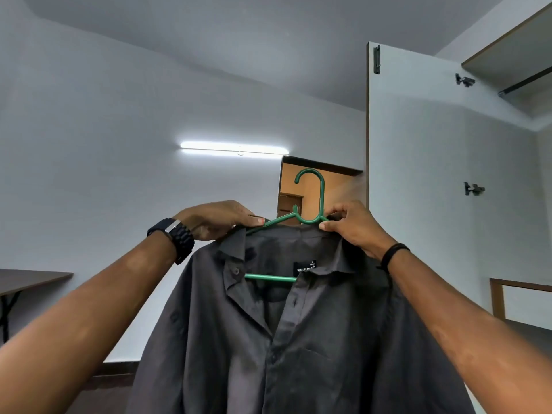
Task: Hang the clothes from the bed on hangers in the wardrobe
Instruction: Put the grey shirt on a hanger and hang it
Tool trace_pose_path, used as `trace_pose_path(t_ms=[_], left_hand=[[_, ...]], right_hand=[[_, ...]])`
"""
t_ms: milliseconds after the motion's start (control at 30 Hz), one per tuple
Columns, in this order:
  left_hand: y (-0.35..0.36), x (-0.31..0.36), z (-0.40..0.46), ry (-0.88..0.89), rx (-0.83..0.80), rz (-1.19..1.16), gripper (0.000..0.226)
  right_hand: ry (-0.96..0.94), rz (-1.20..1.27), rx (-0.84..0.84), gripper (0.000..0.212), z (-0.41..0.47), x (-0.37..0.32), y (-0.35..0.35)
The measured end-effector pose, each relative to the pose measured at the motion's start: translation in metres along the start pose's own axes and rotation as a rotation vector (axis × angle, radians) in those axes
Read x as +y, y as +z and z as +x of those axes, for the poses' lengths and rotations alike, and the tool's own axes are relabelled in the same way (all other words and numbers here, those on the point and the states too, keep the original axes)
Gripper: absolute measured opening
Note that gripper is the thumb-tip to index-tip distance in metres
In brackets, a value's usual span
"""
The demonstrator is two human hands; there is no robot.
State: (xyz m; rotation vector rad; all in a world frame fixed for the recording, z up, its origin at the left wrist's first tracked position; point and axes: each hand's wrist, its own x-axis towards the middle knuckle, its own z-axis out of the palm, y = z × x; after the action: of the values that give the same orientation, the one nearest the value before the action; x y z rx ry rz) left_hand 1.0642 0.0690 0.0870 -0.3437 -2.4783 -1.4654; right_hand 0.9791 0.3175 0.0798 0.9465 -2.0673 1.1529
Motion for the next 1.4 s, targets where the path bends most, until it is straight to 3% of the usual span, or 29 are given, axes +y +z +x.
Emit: trace_pose_path(t_ms=[100,167,233,300,367,433,500,567,667,767,833,933,1033,1167,1400], left_hand=[[0.019,-0.002,0.008,0.203,0.352,-0.033,0.019],[0.035,-0.007,0.01,0.36,0.576,0.008,0.023],[0.047,-0.008,0.008,0.458,0.661,0.104,0.029],[0.05,-0.003,0.005,0.436,0.567,0.115,0.042],[0.045,0.006,0.002,0.324,0.369,-0.047,0.051],[0.037,0.012,0.0,0.256,0.179,-0.105,0.036],[0.033,0.014,0.001,0.226,0.099,0.065,0.011],[0.034,0.014,0.002,0.251,0.108,0.277,0.006],[0.038,0.013,0.003,0.371,0.268,0.464,0.009],[0.034,0.009,0.001,0.461,0.401,0.596,0.015],[0.029,0.009,-0.003,0.5,0.504,0.869,0.018],[0.025,0.014,-0.02,0.536,0.643,1.204,0.023],[0.02,0.03,-0.046,0.506,0.609,1.231,0.023],[0.006,0.083,-0.077,0.38,0.486,1.163,0.028],[-0.026,0.171,-0.108,-0.028,0.301,0.894,0.056]], right_hand=[[0.036,0.092,0.061,0.022,-0.002,0.002,-0.007],[0.011,0.018,0.119,0.025,-0.003,0.001,-0.007],[-0.02,-0.057,0.177,0.023,-0.004,0.001,-0.007],[-0.033,-0.083,0.226,0.02,-0.006,0.004,-0.009],[-0.034,-0.1,0.263,0.016,-0.008,0.008,-0.012],[-0.038,-0.101,0.276,0.015,-0.008,0.011,-0.012],[-0.047,-0.097,0.27,0.015,-0.008,0.01,-0.009],[-0.061,-0.097,0.24,0.014,-0.005,0.01,-0.007],[-0.066,-0.103,0.095,0.021,-0.003,0.006,-0.011],[-0.013,0.163,-0.142,0.023,-0.004,0.002,-0.025],[0.065,0.296,-0.238,0.028,-0.006,0.007,-0.036],[0.125,0.065,-0.42,0.031,-0.023,0.009,-0.042],[0.064,0.048,-0.482,0.011,-0.038,-0.002,-0.042],[0.007,0.265,-0.426,0.024,-0.043,-0.03,-0.057],[-0.101,0.218,-0.338,0.03,-0.021,-0.092,-0.091]])
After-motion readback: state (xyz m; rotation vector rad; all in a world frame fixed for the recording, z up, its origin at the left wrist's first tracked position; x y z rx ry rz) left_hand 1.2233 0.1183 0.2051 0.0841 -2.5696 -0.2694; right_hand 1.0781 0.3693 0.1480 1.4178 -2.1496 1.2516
